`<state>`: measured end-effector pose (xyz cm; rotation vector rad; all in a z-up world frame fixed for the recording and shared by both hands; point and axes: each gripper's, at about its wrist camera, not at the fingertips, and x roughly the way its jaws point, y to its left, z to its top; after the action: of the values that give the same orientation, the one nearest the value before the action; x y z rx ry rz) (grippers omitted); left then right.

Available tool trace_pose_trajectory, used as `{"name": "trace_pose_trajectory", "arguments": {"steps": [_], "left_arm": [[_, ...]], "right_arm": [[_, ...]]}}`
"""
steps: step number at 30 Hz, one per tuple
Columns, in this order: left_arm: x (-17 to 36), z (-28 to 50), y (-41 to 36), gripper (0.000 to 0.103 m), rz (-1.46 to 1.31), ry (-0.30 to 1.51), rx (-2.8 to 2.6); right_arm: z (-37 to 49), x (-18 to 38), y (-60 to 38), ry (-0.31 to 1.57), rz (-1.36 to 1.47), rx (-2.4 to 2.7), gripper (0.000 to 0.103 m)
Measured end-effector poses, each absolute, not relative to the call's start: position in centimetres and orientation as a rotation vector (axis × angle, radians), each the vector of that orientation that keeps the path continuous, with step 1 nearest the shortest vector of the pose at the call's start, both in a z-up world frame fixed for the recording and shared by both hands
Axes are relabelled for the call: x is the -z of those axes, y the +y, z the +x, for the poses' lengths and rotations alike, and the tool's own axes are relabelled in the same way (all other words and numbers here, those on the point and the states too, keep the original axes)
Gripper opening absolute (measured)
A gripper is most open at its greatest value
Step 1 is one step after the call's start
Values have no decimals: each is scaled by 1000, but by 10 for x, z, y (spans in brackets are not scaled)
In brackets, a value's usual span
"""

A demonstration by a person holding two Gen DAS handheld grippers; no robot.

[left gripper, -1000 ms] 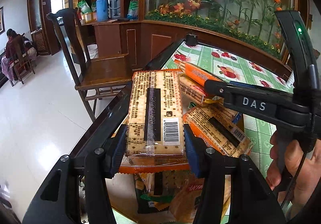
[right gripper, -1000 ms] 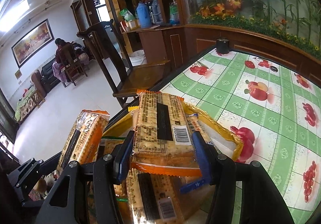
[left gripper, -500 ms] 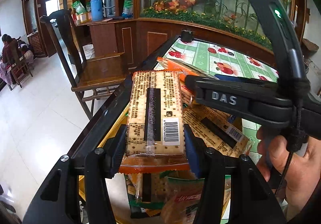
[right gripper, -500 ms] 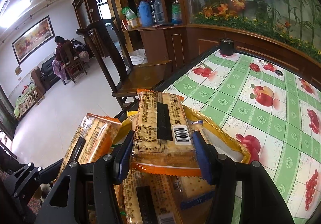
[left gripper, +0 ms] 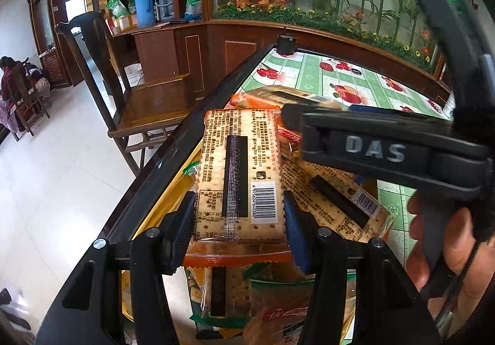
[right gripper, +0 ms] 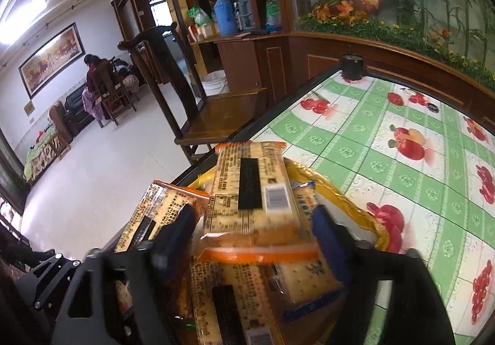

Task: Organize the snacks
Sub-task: 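Open both tools to release the long cracker packets into the tray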

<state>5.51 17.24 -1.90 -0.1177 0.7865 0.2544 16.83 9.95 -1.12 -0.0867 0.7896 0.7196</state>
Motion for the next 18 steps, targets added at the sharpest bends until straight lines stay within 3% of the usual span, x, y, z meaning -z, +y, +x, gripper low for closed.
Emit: {"name": "trace_pose_trajectory", "arguments": {"steps": [18], "left_arm": [[21, 72, 155, 53, -75, 797, -235]], "right_arm": [[137, -8, -5, 724, 67, -641, 85]]}}
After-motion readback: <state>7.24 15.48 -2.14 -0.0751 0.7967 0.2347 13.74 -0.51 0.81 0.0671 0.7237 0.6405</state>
